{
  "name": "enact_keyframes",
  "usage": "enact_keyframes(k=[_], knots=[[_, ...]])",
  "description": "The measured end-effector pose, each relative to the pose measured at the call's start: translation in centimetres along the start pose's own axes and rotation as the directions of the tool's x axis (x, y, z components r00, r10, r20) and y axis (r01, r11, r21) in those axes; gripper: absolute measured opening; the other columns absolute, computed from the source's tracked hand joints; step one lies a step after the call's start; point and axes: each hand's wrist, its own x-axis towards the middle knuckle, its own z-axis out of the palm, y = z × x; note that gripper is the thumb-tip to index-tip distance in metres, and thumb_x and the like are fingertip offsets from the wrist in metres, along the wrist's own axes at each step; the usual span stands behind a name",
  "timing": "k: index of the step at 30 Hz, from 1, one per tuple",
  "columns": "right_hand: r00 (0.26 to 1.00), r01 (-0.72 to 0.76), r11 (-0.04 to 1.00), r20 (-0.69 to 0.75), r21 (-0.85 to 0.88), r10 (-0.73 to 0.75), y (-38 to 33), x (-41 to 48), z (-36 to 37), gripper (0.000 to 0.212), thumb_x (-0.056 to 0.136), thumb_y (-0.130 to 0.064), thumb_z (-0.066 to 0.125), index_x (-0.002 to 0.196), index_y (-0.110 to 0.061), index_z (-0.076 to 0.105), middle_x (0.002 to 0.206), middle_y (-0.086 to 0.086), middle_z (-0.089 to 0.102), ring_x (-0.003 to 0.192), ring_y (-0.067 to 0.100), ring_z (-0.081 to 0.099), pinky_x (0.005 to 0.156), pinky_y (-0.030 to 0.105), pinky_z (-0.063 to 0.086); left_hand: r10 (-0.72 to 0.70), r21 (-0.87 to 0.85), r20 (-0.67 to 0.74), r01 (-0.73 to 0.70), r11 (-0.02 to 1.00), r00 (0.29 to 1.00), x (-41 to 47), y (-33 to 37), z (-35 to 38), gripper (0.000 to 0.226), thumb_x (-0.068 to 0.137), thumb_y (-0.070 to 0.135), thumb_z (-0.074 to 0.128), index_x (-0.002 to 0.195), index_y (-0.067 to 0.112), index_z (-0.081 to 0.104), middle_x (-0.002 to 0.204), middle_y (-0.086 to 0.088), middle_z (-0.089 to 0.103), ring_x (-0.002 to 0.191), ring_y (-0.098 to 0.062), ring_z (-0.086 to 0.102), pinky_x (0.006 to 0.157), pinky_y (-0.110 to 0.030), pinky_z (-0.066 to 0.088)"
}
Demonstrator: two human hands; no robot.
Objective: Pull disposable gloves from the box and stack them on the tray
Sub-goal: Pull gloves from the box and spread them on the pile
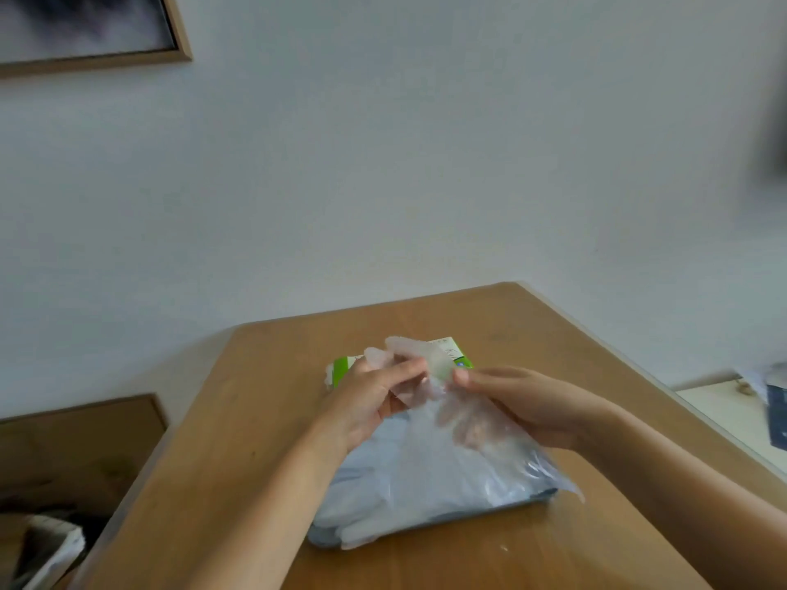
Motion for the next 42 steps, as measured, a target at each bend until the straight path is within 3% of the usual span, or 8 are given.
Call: enact_keyframes(k=[9,12,21,23,29,35,37,42], knots=[[0.951,0.073,0.888,-0.238,-0.454,-0.2,2.0,-3.6,0.3,0.061,0.081,0.002,0.069,0.127,-0.037,0.055,0.113,0.0,0.067,0.098,0.017,0.068,0.09,0.032,0.054,-0.128,-0.265,-0.23,0.064,0.962,0.965,-1.9,1.0,-0.7,0.02,0.096,0.008,0.052,0.076,0.004,0.057,0.053,-0.004,0.063,0.044,-0.01,0.061,0.045,-0.018,0.051],[0.882,0.158,0.929,-0.375,-0.336,-0.286,2.3,-3.1,1.4,0.017,0.09,-0.018,0.064,0.104,-0.013,0.072,0.091,0.008,0.073,0.08,0.019,0.068,0.075,0.022,0.055,-0.104,-0.149,-0.258,0.067,0.987,0.961,-2.8,0.5,-0.8,0.016,0.097,0.009,0.05,0.084,0.007,0.059,0.056,-0.002,0.064,0.044,-0.01,0.061,0.041,-0.019,0.049],[0.803,0.138,0.977,-0.559,-0.163,-0.207,0.4,-0.7,2.8,0.03,0.089,-0.03,0.065,0.09,0.0,0.072,0.067,0.01,0.063,0.053,0.014,0.056,0.054,0.022,0.049,0.033,0.43,-0.327,0.117,0.895,0.945,-5.0,0.6,-4.4,0.029,0.099,0.015,0.047,0.071,0.011,0.048,0.06,-0.003,0.049,0.037,-0.006,0.036,0.037,-0.016,0.03],[0.811,0.103,0.938,-0.518,-0.331,-0.272,-0.2,-0.5,3.1,0.019,0.089,-0.027,0.066,0.09,-0.01,0.075,0.059,0.005,0.056,0.045,0.009,0.046,0.047,0.019,0.041,0.053,0.556,-0.356,0.166,0.815,0.933,-5.6,1.4,-5.5,0.012,0.097,0.021,0.054,0.098,0.011,0.058,0.085,-0.006,0.063,0.056,-0.009,0.056,0.054,-0.022,0.046],[0.876,0.111,0.568,-0.189,-0.815,-0.443,-5.0,-1.6,6.0,0.02,0.089,-0.032,0.064,0.08,-0.019,0.075,0.046,-0.004,0.041,0.036,0.006,0.031,0.039,0.013,0.025,0.297,0.642,-0.033,-0.207,0.738,0.954,-6.9,3.1,-3.9,0.11,0.057,0.085,0.059,0.148,0.033,0.023,0.146,0.017,0.038,0.134,0.003,0.034,0.102,-0.015,0.03],[0.96,0.066,0.351,-0.037,-0.934,-0.278,-9.2,-2.8,7.8,0.026,0.089,-0.036,0.065,0.066,-0.024,0.069,0.046,-0.008,0.037,0.042,0.008,0.034,0.044,0.015,0.031,0.209,0.63,0.187,-0.281,0.724,0.96,-6.6,4.3,-0.6,0.014,0.085,0.018,0.071,0.097,0.025,0.07,0.09,0.005,0.072,0.087,-0.005,0.065,0.081,-0.027,0.052],[0.956,0.073,0.342,-0.032,-0.937,-0.291,-9.9,-3.3,7.5,0.03,0.089,-0.036,0.064,0.059,-0.035,0.068,0.046,-0.005,0.039,0.042,0.009,0.035,0.045,0.014,0.031,0.204,0.649,0.15,-0.252,0.718,0.968,-6.7,4.1,-0.6,0.02,0.087,0.001,0.06,0.075,0.015,0.068,0.057,0.013,0.06,0.057,0.001,0.055,0.064,-0.019,0.043],[0.94,0.074,0.464,-0.094,-0.883,-0.329,-9.7,-4.1,6.7,0.027,0.095,-0.039,0.054,0.084,-0.028,0.076,0.045,-0.006,0.037,0.038,0.007,0.032,0.041,0.011,0.028,0.072,0.445,0.237,-0.174,0.879,0.969,-6.5,3.2,-2.3,0.029,0.091,-0.003,0.046,0.081,0.006,0.071,0.084,-0.007,0.073,0.083,-0.014,0.068,0.076,-0.019,0.051]])
